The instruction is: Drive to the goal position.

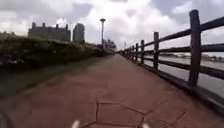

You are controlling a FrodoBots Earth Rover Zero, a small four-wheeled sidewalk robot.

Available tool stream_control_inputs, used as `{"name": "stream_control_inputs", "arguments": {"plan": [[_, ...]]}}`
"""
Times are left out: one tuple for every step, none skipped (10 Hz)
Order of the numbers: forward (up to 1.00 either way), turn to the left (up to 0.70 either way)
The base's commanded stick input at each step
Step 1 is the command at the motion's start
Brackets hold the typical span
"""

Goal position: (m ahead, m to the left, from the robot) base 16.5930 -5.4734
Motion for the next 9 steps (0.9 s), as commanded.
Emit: {"name": "stream_control_inputs", "arguments": {"plan": [[0.85,-0.23],[0.85,-0.23],[0.85,-0.23],[0.85,-0.23],[0.85,-0.23],[0.85,-0.1],[0.85,0.11],[0.85,0.11],[0.85,0.11]]}}
